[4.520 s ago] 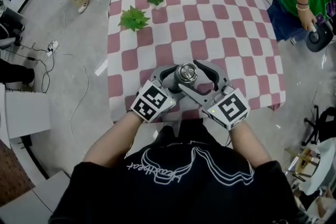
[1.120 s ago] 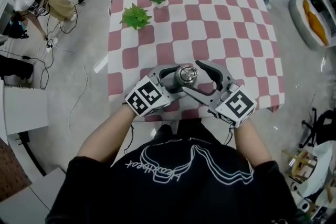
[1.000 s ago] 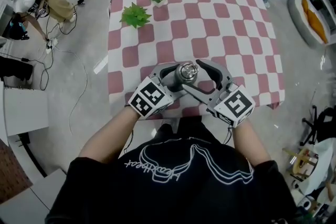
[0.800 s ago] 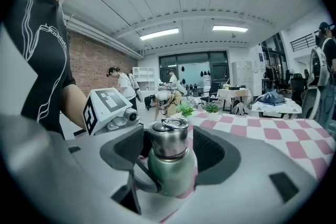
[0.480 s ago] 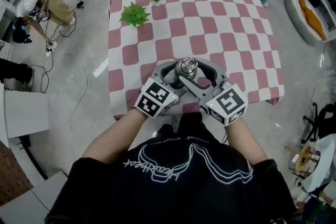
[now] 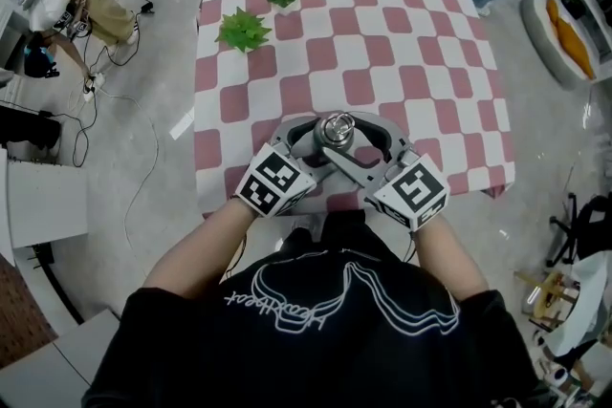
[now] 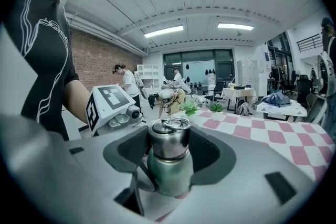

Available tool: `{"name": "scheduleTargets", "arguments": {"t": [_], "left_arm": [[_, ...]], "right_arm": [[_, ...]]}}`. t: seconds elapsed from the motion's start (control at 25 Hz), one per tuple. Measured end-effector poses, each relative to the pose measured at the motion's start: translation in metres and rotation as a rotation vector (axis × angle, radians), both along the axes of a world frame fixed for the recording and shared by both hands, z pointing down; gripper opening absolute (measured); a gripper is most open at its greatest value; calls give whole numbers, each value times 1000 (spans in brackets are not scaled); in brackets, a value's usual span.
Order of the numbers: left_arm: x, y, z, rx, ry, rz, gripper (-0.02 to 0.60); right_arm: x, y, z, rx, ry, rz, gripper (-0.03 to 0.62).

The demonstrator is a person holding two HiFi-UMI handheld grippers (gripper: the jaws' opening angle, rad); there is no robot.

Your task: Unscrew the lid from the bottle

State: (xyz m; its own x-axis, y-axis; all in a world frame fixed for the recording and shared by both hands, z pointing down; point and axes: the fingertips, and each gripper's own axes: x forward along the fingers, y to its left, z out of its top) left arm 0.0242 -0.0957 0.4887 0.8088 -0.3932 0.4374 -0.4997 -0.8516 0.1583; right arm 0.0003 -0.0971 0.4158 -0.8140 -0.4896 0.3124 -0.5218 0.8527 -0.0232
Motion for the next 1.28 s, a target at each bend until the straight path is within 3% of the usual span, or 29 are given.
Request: {"name": "scheduleTargets", "arguments": {"t": [0.52,1.04,1.28], "left_arm": [[0,2,2,-1,0,193,353],[-4,6,4,-33,-39,460,353],[-6,7,3,-55,-25,500,353]], "right_arm": [[-2,2,5,-77,21,-248,244],[-7,5,6,-101,105,-490,244],[-9,4,7,-119,122,-525,244]]}}
